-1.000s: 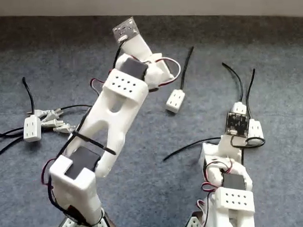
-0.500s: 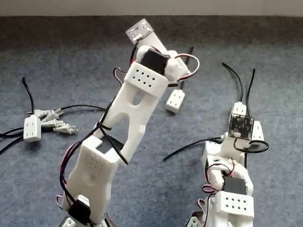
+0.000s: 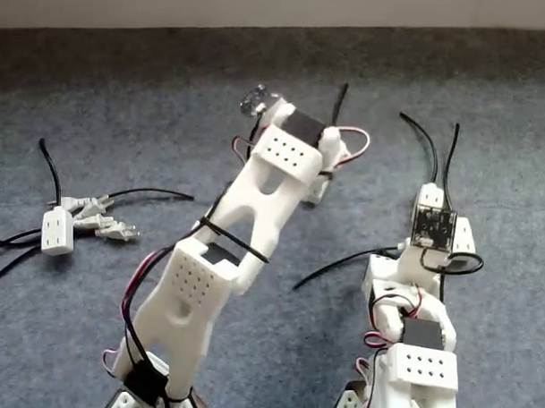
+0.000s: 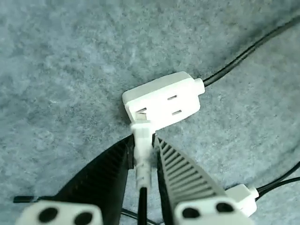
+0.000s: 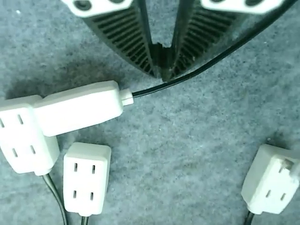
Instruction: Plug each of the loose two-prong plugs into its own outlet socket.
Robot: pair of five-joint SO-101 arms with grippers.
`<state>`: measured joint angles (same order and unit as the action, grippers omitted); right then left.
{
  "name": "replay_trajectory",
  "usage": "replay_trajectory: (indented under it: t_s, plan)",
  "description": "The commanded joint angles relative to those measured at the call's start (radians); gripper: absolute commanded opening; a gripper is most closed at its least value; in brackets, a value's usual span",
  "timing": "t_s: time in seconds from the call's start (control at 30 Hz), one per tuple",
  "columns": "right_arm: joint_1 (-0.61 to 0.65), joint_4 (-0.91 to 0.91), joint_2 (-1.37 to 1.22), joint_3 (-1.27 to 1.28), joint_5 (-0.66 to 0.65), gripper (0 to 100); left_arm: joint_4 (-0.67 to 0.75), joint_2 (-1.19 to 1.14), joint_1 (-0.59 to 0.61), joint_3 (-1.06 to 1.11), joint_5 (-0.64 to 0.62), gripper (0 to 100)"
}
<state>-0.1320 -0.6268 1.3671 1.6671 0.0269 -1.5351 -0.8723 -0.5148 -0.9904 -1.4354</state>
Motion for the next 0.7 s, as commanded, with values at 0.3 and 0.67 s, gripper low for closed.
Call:
replay_trajectory:
  t_s: [0.3,0.67]
  plan:
    - [-0.012,0.033,-0.012,0.018,0.008,0.7,0.031,-0.010,-0.012,-0.044,-0.092,1]
    - [-0.012,0.033,-0.012,0.018,0.008,0.7,0.003,-0.008,0.004,-0.044,-0.172,1]
